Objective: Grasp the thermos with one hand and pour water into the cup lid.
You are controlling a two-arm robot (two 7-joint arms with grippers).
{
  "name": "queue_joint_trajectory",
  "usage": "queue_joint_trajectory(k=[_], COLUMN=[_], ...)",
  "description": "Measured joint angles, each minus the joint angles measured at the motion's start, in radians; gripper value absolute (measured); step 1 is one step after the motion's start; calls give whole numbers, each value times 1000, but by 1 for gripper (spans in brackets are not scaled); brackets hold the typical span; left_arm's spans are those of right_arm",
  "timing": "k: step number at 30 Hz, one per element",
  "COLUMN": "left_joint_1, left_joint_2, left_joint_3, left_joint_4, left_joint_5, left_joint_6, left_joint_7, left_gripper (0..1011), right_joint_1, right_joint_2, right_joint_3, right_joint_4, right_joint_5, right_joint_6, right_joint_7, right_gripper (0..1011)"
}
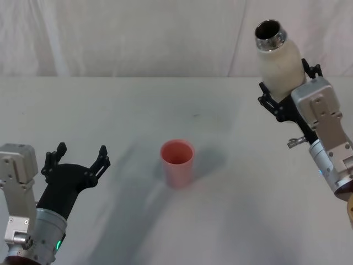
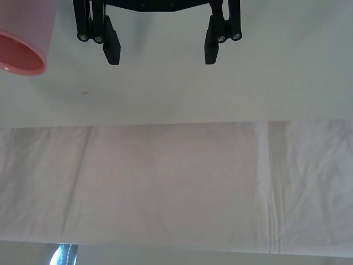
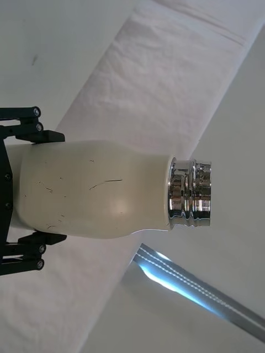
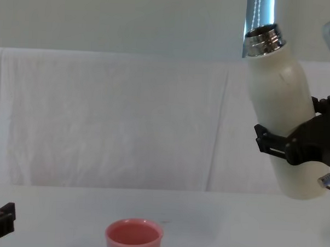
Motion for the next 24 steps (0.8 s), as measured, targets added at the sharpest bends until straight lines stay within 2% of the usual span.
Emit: queue_joint_trajectory(k=[10, 24], left_joint_1=[0, 0], left_joint_2=[0, 0], left_joint_3=[0, 0], left_joint_4=[0, 0], left_joint_5=[0, 0], left_joint_6=[0, 0], left_joint_7=[0, 0], left_gripper=[1001, 1001], right_joint_1=[-20, -49], right_joint_2=[-41, -86], right_joint_3=[43, 109], right_joint_4=[8, 2], right_joint_5=[89, 238], right_joint_6=[-11, 20], right_joint_7=[1, 28], right_gripper=[960, 960])
